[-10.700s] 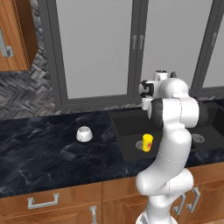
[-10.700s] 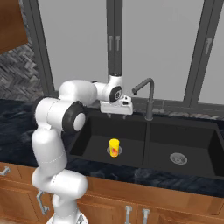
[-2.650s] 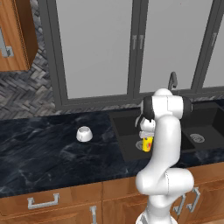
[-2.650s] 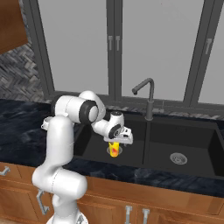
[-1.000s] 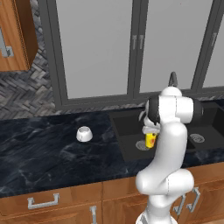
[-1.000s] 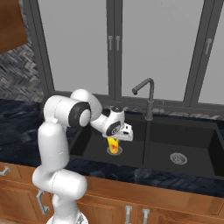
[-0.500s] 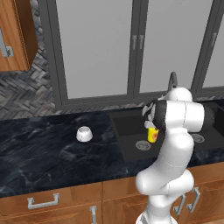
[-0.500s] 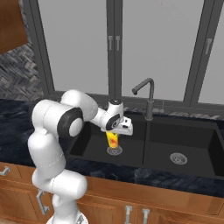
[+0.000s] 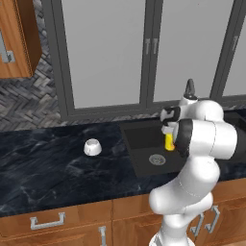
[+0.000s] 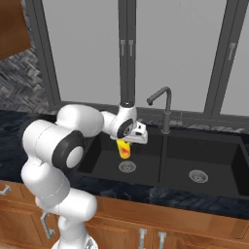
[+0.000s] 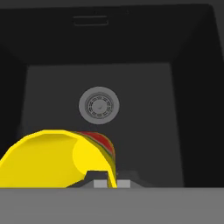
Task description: Move any existing items from the left basin to the right basin for drying. Then move the mug from the counter to the left basin of the sink for washing.
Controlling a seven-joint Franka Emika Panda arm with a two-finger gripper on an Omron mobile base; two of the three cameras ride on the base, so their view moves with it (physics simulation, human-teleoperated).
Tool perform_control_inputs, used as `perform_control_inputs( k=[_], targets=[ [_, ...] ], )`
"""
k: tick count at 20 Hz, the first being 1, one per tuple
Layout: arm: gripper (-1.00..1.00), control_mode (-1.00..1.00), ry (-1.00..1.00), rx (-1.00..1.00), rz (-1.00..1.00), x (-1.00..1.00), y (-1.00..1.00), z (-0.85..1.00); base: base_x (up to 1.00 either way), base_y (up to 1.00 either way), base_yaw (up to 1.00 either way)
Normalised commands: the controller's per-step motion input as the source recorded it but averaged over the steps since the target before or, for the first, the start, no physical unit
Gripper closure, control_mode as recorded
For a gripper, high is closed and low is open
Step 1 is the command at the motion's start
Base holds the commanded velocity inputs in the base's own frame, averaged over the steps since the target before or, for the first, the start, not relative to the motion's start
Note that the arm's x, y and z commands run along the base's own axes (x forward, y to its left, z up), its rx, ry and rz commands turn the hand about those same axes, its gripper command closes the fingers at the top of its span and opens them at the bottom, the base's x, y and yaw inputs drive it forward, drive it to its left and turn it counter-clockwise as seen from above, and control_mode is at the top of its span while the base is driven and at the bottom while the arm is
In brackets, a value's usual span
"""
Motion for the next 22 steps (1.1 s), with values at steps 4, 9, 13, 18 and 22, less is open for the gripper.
perform_control_inputs(
  k=[4,9,13,18,22],
  targets=[
    [1.0,-1.0,-0.01,0.0,-0.03,-0.16,-0.03,0.43,0.0,0.0,0.0],
    [1.0,-1.0,0.0,0.0,-0.05,-0.06,-0.17,0.28,0.0,0.0,0.0],
    [1.0,-1.0,0.0,0.0,-0.06,0.0,-0.27,0.09,0.0,0.0,0.0],
    [1.0,-1.0,0.0,0.0,-0.06,-0.09,-0.36,0.03,0.0,0.0,0.0],
    [1.0,-1.0,0.0,0.0,-0.06,-0.11,-0.35,0.07,0.0,0.0,0.0]
  ],
)
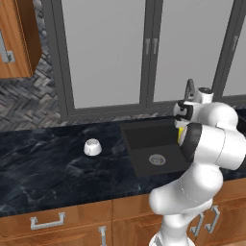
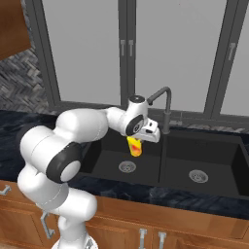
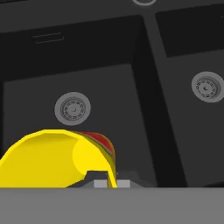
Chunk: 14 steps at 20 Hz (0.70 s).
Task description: Move any existing items from the left basin to the right basin for drying. Then move the mug from the counter to the left basin of the sink for washing.
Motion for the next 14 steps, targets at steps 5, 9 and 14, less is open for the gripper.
perform_control_inputs(
  k=[5,9,14],
  targets=[
    [1.0,-1.0,0.0,0.0,-0.06,-0.02,-0.28,0.11,0.0,0.0,0.0],
    [1.0,-1.0,0.0,0.0,-0.06,-0.01,-0.29,0.22,0.0,0.0,0.0],
    [1.0,-1.0,0.0,0.0,-0.05,0.0,-0.37,0.13,0.0,0.0,0.0]
  ],
)
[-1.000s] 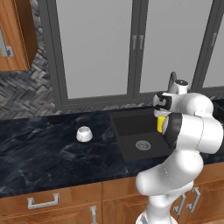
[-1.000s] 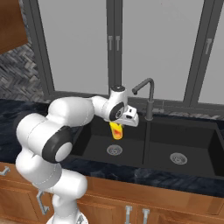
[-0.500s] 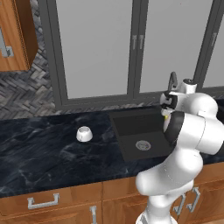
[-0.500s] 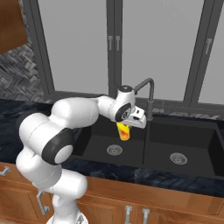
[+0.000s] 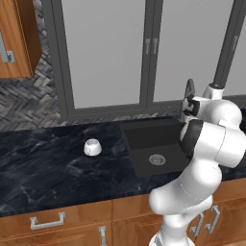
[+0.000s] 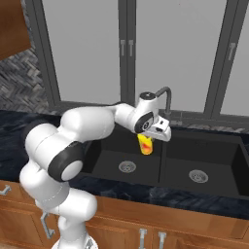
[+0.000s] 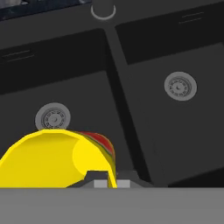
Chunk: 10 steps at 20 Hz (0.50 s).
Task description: Move any existing items from the left basin to the right basin for drying. Then move the mug from the counter to the left basin of the sink for washing.
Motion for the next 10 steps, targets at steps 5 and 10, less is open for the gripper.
perform_control_inputs(
  k=[5,10],
  targets=[
    [1.0,-1.0,-0.01,0.0,-0.03,-0.01,-0.44,0.01,0.0,0.0,0.0],
    [1.0,-1.0,-0.02,0.0,-0.02,0.0,-0.52,0.01,0.0,0.0,0.0]
  ],
)
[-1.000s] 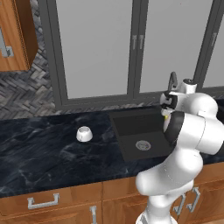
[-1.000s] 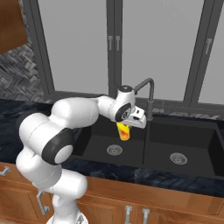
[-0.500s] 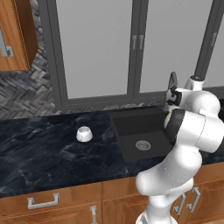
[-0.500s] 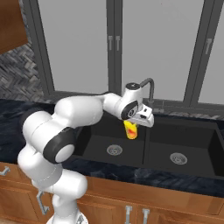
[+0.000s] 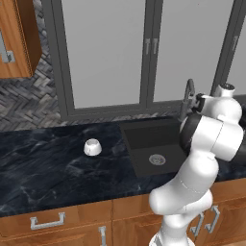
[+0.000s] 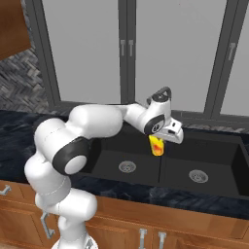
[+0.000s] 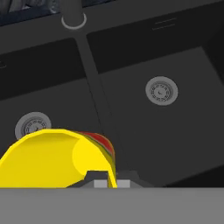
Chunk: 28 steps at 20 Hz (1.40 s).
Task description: Move any existing items from the left basin to the right basin for drying. Then move the mug from the counter to the left basin of the sink for washing.
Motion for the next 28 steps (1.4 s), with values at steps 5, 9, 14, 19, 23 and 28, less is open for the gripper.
perform_control_inputs(
  k=[5,9,14,19,23,28],
  targets=[
    [1.0,-1.0,-0.06,0.0,-0.01,0.0,-0.42,0.01,0.0,0.0,0.0],
    [1.0,-1.0,-0.04,0.0,-0.01,0.0,-0.37,0.0,0.0,0.0,0.0],
    [1.0,-1.0,-0.01,0.0,-0.02,0.0,-0.3,-0.08,0.0,0.0,0.0],
    [1.0,-1.0,0.0,0.0,-0.03,0.0,-0.19,-0.15,0.0,0.0,0.0],
    [1.0,-1.0,0.0,0.0,-0.04,0.0,-0.2,-0.2,0.0,0.0,0.0],
    [1.0,-1.0,0.0,0.0,-0.03,0.0,-0.23,-0.26,0.0,0.0,0.0]
  ],
)
